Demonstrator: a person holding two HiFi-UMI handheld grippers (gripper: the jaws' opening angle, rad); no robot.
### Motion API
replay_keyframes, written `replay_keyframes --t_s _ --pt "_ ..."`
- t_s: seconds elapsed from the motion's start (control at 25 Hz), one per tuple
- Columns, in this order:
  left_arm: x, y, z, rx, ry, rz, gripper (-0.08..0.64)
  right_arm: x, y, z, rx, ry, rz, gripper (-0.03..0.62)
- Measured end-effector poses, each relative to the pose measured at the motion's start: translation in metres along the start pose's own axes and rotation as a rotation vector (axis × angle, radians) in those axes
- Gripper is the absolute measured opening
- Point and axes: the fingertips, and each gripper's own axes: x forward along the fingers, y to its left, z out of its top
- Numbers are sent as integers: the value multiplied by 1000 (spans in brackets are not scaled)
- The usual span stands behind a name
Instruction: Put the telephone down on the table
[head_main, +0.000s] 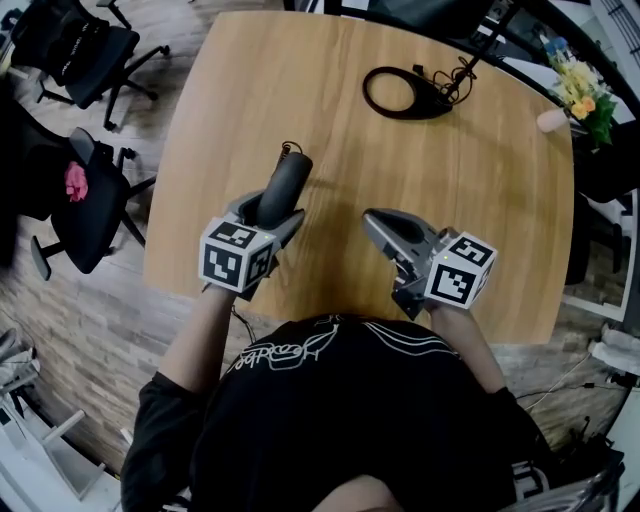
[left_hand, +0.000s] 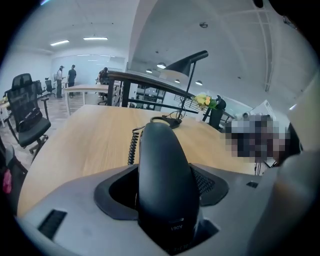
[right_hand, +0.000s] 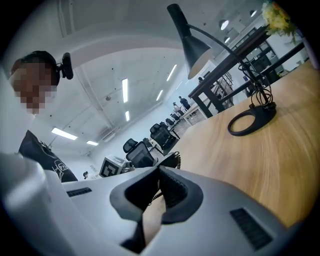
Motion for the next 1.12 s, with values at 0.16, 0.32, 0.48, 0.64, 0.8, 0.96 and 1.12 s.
replay_keyframes --t_s 0.16,0.32,0.48,0.64,0.8,0.96,1.12 --pt "19 3 -13 -18 33 -14 290 0 -12 -5 24 6 -14 40" --pt "31 1 -23 -35 64 -27 290 0 -19 -6 40 5 -21 40" --pt "44 1 -27 -65 77 -35 290 -1 -25 -6 48 1 -29 40" --pt "56 -2 -31 -65 101 -34 290 -6 -32 -10 61 -5 -40 40" --pt "63 -2 -39 -65 141 -8 291 -13 -40 -14 82 -11 -55 40" --pt "66 1 -40 -63 162 21 291 -15 -44 -15 97 -17 -62 40" --pt "67 2 -44 -45 195 58 291 -14 -45 -17 100 -16 -63 40"
